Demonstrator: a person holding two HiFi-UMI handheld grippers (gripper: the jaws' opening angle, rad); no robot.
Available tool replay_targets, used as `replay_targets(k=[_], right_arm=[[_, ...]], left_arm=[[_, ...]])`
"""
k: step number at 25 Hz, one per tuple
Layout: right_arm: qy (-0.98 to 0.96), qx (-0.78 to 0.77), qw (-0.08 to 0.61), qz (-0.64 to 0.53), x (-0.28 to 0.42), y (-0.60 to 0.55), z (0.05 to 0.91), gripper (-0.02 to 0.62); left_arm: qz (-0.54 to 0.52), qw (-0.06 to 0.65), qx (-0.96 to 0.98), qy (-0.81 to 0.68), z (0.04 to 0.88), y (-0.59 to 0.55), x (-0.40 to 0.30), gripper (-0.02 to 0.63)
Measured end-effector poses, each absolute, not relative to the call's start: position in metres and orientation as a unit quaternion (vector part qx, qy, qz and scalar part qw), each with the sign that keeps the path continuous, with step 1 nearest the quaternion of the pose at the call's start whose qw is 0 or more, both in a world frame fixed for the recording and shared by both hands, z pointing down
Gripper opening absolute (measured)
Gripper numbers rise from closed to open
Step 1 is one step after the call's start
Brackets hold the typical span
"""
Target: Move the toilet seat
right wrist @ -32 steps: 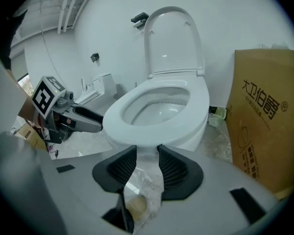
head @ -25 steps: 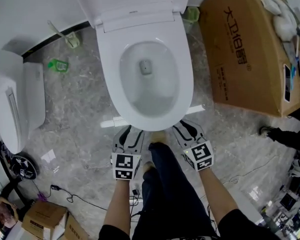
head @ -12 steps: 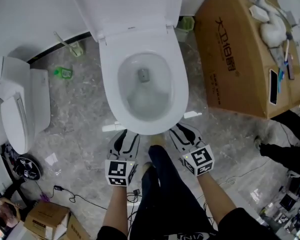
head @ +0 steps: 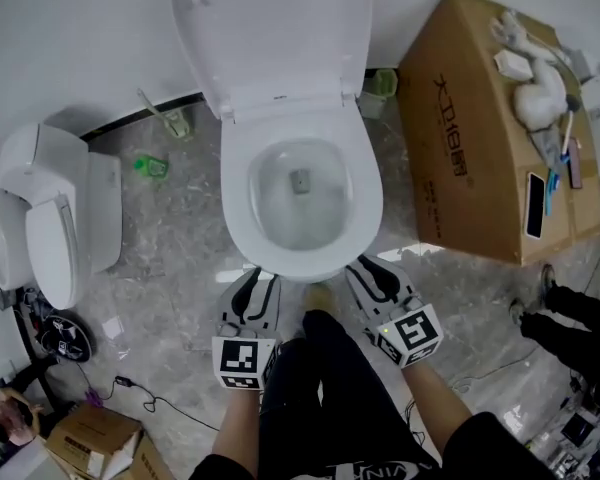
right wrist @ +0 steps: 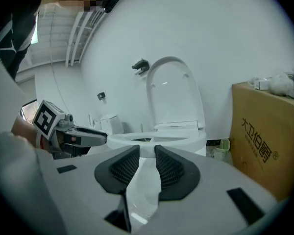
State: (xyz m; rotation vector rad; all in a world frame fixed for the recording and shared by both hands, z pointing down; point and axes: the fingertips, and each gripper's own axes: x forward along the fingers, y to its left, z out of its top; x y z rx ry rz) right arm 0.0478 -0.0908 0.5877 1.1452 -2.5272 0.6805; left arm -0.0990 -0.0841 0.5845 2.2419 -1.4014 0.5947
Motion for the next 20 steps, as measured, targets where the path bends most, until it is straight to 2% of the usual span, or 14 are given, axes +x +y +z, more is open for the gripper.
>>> replay_targets(k=[3,20], right_arm=[[-0.881,0.395,0.133,0.223,0.045,-0.103,0.569,0.110],[-0.886,0.433,0.016,0.163,0.038,-0.228,0.445,0.095]], left_arm=[[0.196,0.223,0.803,-0.517,0.567,-0.093,-0.102,0.112],[0.081,0.152,0.822,-0.543,0.438,-0.219,-0.112,0.070]])
